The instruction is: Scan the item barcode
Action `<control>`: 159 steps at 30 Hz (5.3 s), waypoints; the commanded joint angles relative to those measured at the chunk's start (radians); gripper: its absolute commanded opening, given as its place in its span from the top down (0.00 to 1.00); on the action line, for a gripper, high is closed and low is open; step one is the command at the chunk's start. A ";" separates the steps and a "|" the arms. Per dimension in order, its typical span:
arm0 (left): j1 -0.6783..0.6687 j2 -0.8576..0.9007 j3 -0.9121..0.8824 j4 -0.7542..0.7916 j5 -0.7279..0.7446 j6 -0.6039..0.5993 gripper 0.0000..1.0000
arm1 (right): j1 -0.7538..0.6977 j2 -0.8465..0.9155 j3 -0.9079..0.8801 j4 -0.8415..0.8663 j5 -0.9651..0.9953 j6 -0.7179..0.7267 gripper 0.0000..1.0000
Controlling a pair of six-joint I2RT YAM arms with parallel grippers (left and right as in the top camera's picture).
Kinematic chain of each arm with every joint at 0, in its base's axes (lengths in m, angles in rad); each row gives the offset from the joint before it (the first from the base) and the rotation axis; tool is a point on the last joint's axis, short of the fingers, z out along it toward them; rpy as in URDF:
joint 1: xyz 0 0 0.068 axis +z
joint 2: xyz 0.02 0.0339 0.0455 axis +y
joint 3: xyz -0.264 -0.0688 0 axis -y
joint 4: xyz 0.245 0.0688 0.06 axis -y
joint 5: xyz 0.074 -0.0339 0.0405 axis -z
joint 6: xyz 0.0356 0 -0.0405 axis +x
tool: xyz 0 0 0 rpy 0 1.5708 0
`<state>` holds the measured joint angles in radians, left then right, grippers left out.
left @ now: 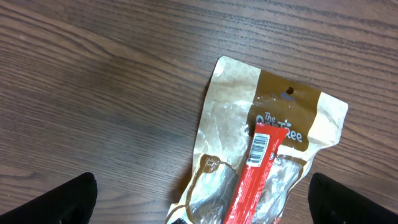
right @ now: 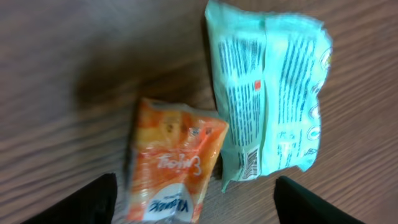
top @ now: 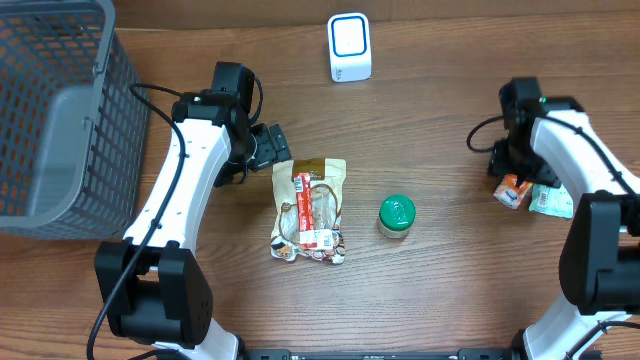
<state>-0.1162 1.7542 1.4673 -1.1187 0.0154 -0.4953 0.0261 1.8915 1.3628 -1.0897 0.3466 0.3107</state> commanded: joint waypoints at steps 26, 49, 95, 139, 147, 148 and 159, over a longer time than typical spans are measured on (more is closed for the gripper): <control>-0.002 -0.023 0.021 0.001 0.003 -0.006 0.00 | 0.327 -0.140 0.148 -0.202 -0.588 0.060 0.25; -0.002 -0.023 0.021 0.001 0.003 -0.006 0.00 | 0.587 -0.130 0.121 -0.172 -0.309 0.108 0.11; -0.002 -0.023 0.021 0.001 0.003 -0.006 0.00 | 0.584 -0.113 -0.101 0.005 -0.290 0.113 0.16; -0.002 -0.023 0.021 0.001 0.003 -0.006 0.00 | 0.561 -0.113 -0.172 0.038 -0.262 0.400 0.37; -0.002 -0.023 0.021 0.001 0.003 -0.006 0.00 | 0.561 -0.113 -0.172 0.076 -0.242 0.248 0.20; -0.002 -0.023 0.021 0.001 0.003 -0.006 0.00 | 0.561 -0.113 -0.172 0.088 -0.243 0.202 0.19; -0.002 -0.023 0.021 0.001 0.003 -0.006 0.00 | 0.561 -0.113 -0.172 0.001 -0.251 0.356 0.39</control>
<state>-0.1162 1.7542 1.4673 -1.1187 0.0154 -0.4953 0.5903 1.7760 1.1965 -1.0595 0.0895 0.5339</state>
